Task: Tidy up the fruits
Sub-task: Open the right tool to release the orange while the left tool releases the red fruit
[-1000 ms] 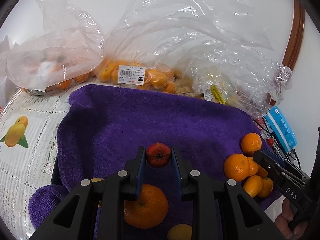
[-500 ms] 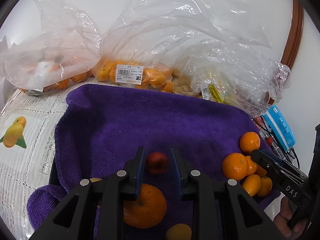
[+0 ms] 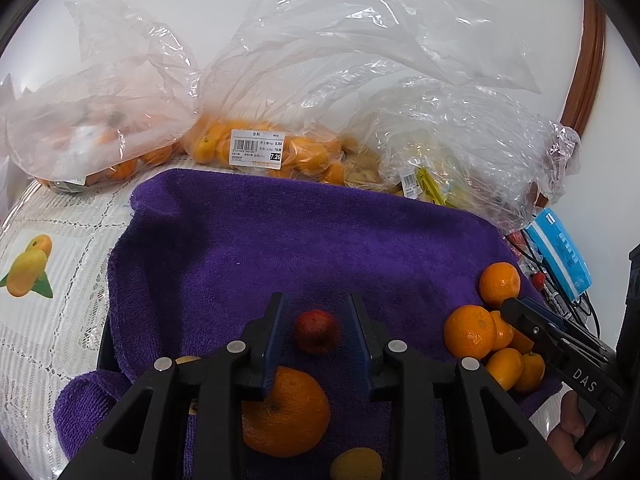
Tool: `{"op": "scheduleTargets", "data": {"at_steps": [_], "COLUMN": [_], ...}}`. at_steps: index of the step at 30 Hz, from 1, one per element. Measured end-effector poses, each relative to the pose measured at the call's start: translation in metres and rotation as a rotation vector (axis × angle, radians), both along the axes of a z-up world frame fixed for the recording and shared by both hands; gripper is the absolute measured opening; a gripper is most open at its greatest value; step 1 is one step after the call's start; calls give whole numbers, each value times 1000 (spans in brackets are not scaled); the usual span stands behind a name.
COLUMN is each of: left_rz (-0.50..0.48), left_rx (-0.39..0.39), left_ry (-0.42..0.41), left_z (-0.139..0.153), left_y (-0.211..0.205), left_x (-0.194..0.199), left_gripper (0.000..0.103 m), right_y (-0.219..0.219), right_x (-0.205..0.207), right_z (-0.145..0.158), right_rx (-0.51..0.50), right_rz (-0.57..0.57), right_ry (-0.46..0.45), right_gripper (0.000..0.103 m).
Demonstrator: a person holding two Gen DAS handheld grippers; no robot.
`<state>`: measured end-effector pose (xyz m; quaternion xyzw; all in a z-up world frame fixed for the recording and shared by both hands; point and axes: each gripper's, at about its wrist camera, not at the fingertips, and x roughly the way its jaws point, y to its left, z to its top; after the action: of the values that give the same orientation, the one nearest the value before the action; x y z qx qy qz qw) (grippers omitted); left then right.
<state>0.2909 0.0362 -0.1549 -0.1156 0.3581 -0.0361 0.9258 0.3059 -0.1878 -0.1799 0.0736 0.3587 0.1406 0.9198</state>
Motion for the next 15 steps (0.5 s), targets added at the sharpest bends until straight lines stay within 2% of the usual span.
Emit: {"op": "scheduleTargets", "data": {"at_steps": [15], "left_rz": [-1], "left_rx": [6], "left_ry": [-4], "left_z": [1], "left_y": [-1], "left_x": [-1], "left_gripper": [37], "right_y": [1], "right_x": [1], "right_z": [0], "right_rx": [-5], "right_rz": [1], "right_ry": [2], "right_gripper": [51]}}
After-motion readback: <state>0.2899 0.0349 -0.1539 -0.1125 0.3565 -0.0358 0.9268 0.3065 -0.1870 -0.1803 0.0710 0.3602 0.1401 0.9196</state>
